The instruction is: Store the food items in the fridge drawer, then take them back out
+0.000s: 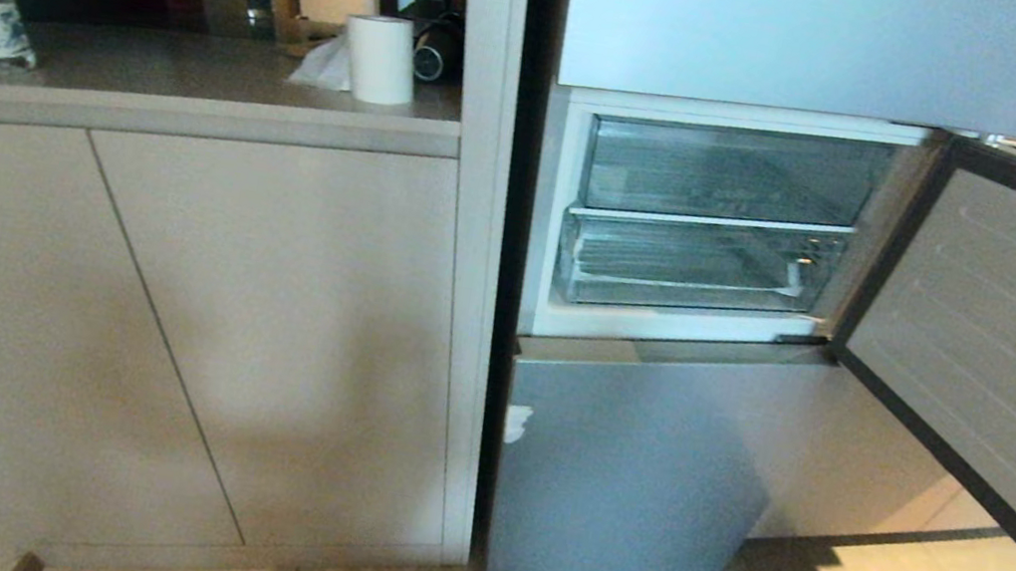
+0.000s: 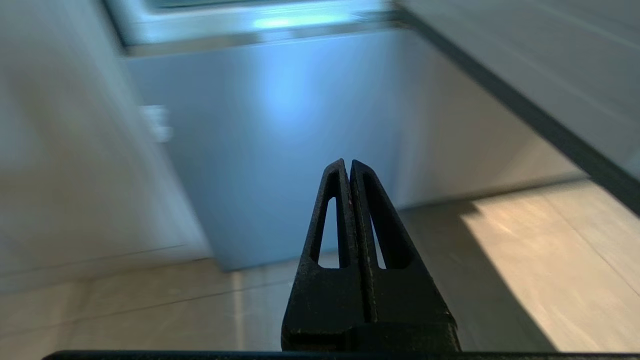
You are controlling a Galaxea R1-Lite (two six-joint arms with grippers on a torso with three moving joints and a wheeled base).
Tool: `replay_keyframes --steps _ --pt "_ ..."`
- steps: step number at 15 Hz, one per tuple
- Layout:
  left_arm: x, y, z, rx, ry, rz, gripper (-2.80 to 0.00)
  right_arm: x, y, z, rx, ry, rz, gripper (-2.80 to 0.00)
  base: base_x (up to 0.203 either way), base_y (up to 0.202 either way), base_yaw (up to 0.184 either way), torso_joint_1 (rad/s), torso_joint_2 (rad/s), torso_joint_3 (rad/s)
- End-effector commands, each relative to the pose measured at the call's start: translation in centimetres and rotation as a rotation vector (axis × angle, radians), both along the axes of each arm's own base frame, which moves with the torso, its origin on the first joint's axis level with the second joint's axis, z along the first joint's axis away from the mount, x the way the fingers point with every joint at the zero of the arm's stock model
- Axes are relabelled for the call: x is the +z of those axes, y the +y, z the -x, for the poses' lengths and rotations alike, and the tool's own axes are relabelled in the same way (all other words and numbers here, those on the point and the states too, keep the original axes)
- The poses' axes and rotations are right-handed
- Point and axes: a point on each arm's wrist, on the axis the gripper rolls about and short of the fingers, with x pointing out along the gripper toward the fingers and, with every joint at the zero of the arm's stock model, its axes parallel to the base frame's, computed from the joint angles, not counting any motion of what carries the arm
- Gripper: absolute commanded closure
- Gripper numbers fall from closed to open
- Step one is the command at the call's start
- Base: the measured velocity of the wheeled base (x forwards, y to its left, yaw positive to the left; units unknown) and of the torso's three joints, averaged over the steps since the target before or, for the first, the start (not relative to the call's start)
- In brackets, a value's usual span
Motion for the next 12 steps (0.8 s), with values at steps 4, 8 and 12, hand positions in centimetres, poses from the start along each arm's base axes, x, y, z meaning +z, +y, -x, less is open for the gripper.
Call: replay_keyframes --steps 4,8,12 --pt "-0.04 0.0 -0.02 0.0 0.003 0.0 0.0 0.0 0.0 -0.01 0.001 0.001 0.0 0.0 0.0 -0.008 0.176 0.005 0.0 0.001" --pt "-0.03 0.0 -0.02 0.0 0.002 0.0 0.0 0.0 0.0 -0.01 -0.001 0.001 0.0 0.0 0.003 -0.006 0.119 0.001 0.0 0.002" --pt "-0.04 0.0 -0.02 0.0 0.004 0.0 0.0 0.0 0.0 -0.01 0.001 0.001 0.0 0.0 0.0 0.0 0.0 0.0 0.0 0.0"
